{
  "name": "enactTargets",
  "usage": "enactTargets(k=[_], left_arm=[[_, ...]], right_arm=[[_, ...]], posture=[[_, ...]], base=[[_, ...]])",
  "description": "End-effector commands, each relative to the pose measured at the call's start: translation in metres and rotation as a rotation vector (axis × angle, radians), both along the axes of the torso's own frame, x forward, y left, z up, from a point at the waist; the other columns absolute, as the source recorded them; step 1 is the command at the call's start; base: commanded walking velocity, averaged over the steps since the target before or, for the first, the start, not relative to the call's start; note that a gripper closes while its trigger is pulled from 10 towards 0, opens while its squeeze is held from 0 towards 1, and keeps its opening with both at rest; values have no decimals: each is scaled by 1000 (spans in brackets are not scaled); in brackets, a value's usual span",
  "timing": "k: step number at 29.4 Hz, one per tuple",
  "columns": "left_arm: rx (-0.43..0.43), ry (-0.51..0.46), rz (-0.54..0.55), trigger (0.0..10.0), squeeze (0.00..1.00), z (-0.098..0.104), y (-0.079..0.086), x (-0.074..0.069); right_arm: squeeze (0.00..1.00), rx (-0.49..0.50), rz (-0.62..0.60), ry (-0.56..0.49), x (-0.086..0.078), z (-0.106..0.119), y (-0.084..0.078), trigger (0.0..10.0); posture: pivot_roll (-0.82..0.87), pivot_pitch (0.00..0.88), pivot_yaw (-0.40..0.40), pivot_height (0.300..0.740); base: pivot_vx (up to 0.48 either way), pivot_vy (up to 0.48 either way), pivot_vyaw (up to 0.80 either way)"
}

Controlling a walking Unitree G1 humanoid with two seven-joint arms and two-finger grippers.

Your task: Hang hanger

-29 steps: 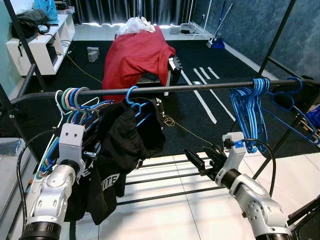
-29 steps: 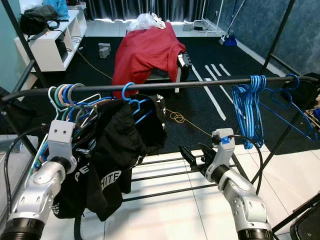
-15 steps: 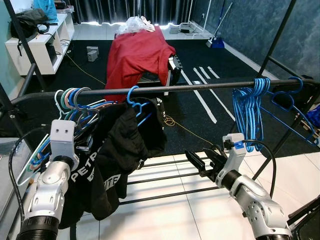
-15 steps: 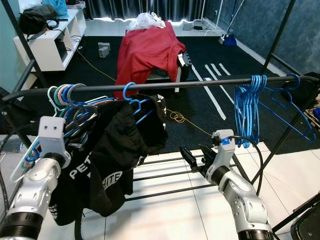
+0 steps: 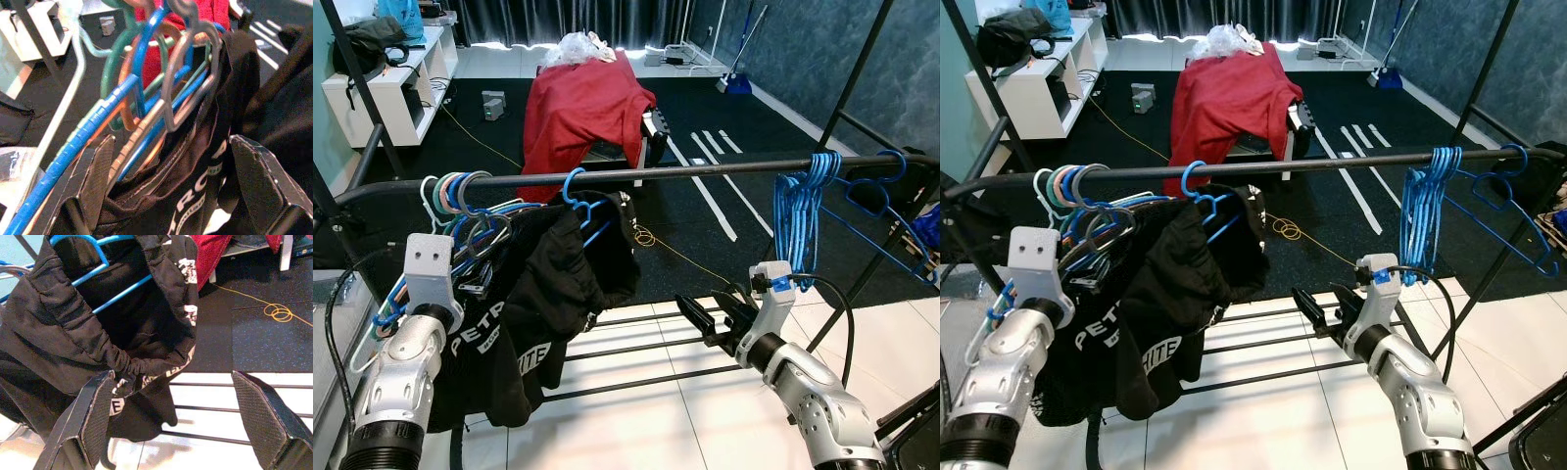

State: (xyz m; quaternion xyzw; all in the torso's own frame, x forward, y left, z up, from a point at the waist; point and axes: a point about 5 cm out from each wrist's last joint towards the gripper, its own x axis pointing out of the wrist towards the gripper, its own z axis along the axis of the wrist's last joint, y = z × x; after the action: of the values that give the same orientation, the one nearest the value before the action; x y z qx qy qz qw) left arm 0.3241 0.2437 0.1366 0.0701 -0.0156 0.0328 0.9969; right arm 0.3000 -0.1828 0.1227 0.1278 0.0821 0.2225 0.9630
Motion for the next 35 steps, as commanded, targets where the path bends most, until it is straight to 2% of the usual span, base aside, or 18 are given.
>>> enactTargets(k=[1,19,20,21,22,23,24,25,26,31,33,35], left_arm=[[31,30,2,10000,0,-5,4,-1],[103,79,-29,10000,0,-12,7,-5],[127,94,-39,7412,0,-14,7,-6],[127,94,-39,7412,0,-14,7,-6],[145,106,-50,4510,0,-16,6,-7],[145,106,-50,4510,0,-16,6,-7],[158,114,-56,2667,0,-18,6,-7],[158,114,-56,2667,0,-18,6,-7],[170,120,-63,1020,0,-19,5,-8],[182,125,-69,902,0,-20,4,-9],[194,127,-70,1098,0,-20,4,-9],[209,130,-72,1725,0,-20,4,-9]], right_arm=[[0,-10,-4,11,-2,-1,-2,10000],[0,-11,-19,15,0,0,-2,10000],[0,-10,-21,14,0,0,-3,10000],[0,-10,-21,14,0,0,-3,10000],[0,-10,-22,15,0,0,-3,10000],[0,-10,-22,15,0,0,-3,10000],[0,-10,-23,15,0,0,-3,10000],[0,-10,-23,15,0,0,-3,10000],[0,-10,-24,14,0,0,-3,10000],[0,-10,-25,15,0,0,-3,10000],[0,-10,-26,15,0,0,-3,10000],[0,-11,-28,15,0,0,-3,10000]], posture=[[-33,76,-64,740],[-34,89,-62,740],[-33,89,-61,740],[-33,89,-61,740],[-33,89,-61,740],[-33,89,-61,740],[-33,89,-61,740],[-33,89,-61,740],[-33,89,-61,740],[-32,89,-62,740],[-32,89,-62,740],[-32,88,-61,740]], base=[[0,0,0],[0,0,0],[0,0,0],[0,0,0],[0,0,0],[0,0,0],[0,0,0],[0,0,0],[0,0,0],[0,0,0],[0,0,0],[0,0,0]])
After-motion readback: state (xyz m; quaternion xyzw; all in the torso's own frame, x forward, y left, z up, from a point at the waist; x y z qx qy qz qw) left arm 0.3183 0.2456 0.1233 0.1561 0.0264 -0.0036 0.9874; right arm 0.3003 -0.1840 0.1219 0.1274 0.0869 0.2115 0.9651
